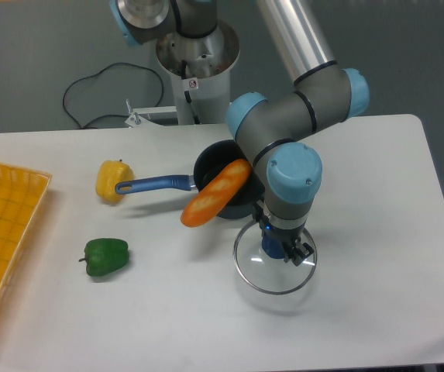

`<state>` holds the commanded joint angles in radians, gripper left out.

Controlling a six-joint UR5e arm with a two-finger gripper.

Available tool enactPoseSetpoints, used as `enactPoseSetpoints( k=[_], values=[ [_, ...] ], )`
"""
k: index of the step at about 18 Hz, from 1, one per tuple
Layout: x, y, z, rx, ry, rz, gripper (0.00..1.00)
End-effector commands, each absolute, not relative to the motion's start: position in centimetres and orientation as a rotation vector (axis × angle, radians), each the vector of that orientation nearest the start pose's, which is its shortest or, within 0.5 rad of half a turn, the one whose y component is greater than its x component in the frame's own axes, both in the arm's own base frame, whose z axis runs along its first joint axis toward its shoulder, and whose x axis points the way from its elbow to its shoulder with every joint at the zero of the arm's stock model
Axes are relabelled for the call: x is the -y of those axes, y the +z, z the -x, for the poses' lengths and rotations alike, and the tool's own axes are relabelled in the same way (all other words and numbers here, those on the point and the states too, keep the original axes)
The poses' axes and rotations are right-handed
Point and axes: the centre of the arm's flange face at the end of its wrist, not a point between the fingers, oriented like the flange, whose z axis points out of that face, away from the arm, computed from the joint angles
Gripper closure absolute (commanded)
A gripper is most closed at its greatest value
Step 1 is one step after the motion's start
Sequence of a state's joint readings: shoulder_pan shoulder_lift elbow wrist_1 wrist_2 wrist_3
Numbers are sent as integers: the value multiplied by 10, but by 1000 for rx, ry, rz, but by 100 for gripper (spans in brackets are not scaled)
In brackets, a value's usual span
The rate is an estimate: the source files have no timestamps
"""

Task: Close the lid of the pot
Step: 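Lift the held glass lid and move it toward the dark pot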

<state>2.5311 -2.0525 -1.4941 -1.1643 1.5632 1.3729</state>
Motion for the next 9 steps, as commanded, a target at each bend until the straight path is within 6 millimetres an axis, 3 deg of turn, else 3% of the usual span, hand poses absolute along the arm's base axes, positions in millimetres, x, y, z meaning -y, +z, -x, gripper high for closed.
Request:
enactPoseSetpoints(
  k=[9],
  values=[
    [-476, 306, 467, -578, -9, 2991, 45]
  ],
)
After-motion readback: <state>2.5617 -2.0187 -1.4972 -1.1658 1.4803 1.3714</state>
